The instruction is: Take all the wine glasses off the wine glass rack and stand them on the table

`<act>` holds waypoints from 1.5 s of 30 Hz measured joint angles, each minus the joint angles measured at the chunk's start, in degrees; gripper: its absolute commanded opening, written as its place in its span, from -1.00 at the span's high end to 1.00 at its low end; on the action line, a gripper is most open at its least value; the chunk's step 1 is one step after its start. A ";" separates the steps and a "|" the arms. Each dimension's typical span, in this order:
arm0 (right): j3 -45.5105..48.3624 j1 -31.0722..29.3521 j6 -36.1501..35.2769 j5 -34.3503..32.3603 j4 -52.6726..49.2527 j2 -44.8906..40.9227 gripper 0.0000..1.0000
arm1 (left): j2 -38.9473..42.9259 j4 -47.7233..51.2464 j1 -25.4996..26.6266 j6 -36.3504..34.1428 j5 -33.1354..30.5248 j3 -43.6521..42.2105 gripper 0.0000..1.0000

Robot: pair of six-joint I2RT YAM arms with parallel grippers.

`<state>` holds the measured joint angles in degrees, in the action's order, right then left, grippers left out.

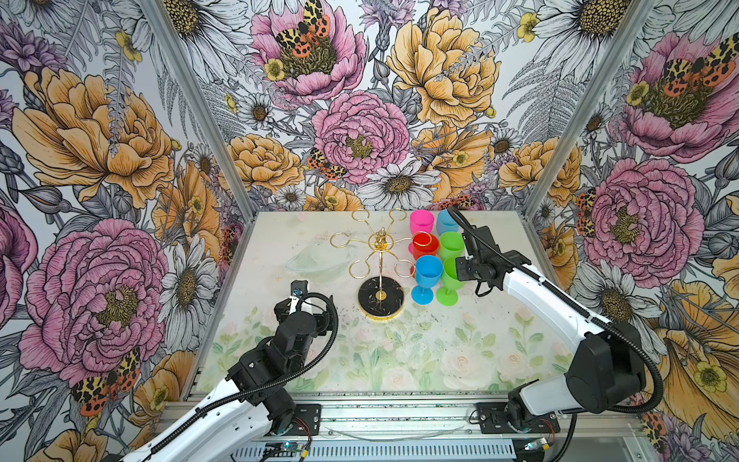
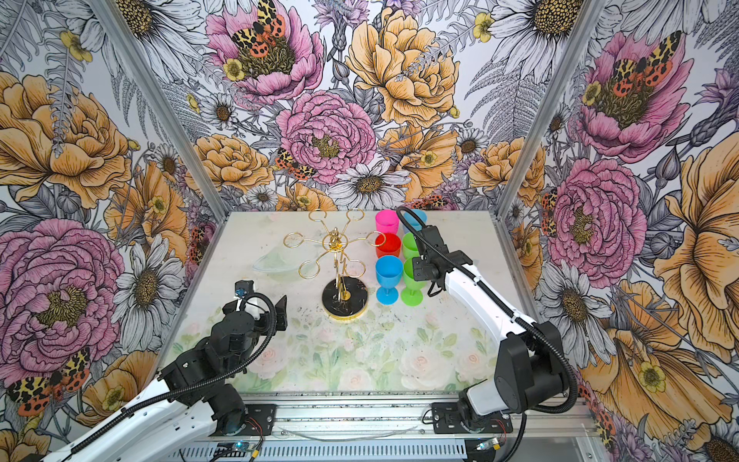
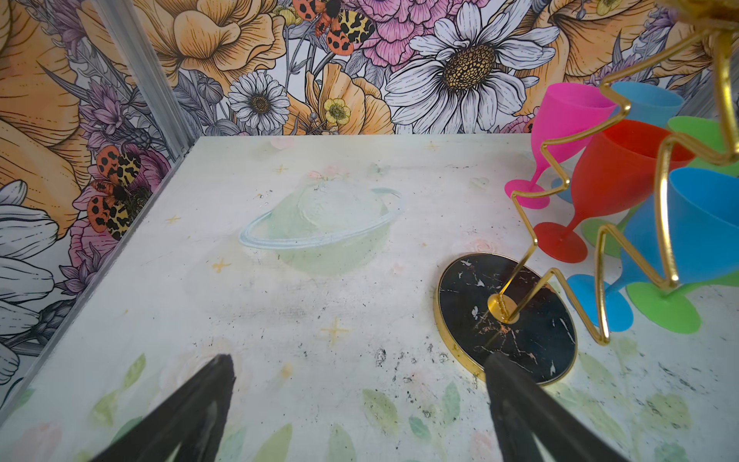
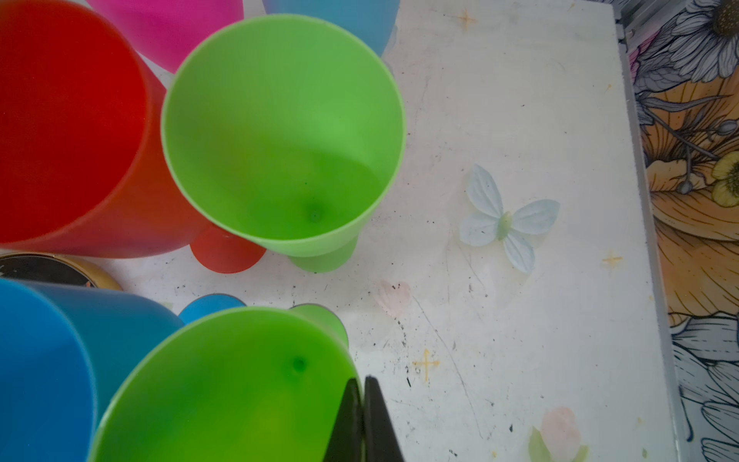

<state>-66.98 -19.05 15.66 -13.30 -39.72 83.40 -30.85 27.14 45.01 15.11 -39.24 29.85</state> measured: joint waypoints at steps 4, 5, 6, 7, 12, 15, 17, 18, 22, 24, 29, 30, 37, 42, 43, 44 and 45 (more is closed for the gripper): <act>0.00 0.24 -0.17 0.07 0.00 0.00 0.86 | 0.00 -0.39 -0.55 0.00 0.85 -0.28 -0.97; 0.00 0.31 -0.15 0.09 -0.02 0.00 0.81 | 0.00 -0.42 -0.63 0.00 1.11 -0.28 -0.97; 0.00 0.44 -0.22 0.07 -0.02 0.00 0.74 | 0.00 -0.46 -0.70 0.00 1.20 -0.28 -0.97; 0.00 0.55 -0.31 0.07 0.00 0.00 0.64 | 0.00 -0.55 -0.74 0.00 1.27 -0.28 -0.97; 0.00 0.76 -0.42 0.39 -0.02 -0.07 0.18 | -0.26 -1.01 -3.85 0.13 3.37 -0.28 -0.97; 0.00 0.76 -0.17 1.05 -0.04 -0.85 -0.03 | -1.33 -1.95 -7.85 0.24 5.70 -0.28 -0.97; 0.00 0.76 -0.15 1.31 -0.07 -2.38 -0.21 | -2.16 -2.97 -10.97 0.42 7.61 -0.28 -0.97; 0.00 0.76 -0.22 1.33 -0.04 -3.48 -0.33 | -2.60 -3.72 -12.92 0.44 8.72 -0.28 -0.97; 0.00 1.20 -0.31 0.90 0.11 -8.83 -0.66 | -4.81 -7.72 -20.79 0.37 12.26 -0.48 -0.97; 0.02 2.23 -0.42 0.57 0.66 -10.93 -0.73 | -6.58 -10.01 -24.26 -0.09 13.49 -0.57 -0.97; 3.69 6.75 -0.63 -1.42 6.43 -14.84 -0.88 | -14.25 -18.05 -29.90 -3.65 14.23 -1.29 -0.97; 5.97 7.63 -0.72 -2.14 8.52 -15.80 -0.89 | -16.11 -20.52 -30.51 -4.83 14.05 -2.19 -0.97; 25.38 13.03 -2.51 -6.54 28.85 -16.37 -0.95 | -28.74 -43.12 -36.61 -10.34 14.73 -13.05 -0.97; 35.54 16.24 -4.74 -6.99 45.51 -9.68 -0.99 | -38.14 -56.00 -39.98 -12.81 16.96 -14.43 -0.97; 36.94 16.79 -5.07 -7.13 49.16 -7.85 -0.99 | -39.76 -59.01 -40.24 -13.44 17.55 -14.32 -0.97; 37.86 17.09 -5.29 -7.26 52.02 -6.49 -0.99 | -41.07 -61.37 -40.48 -13.92 18.40 -14.19 -0.97; 38.82 17.38 -5.57 -7.39 55.49 -4.79 -0.99 | -42.60 -64.02 -40.87 -14.43 19.32 -13.99 -0.97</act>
<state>-28.16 -1.67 10.09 -20.69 15.77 78.61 -73.45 -36.88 4.14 0.69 -19.92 15.86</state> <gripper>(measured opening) 0.995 0.986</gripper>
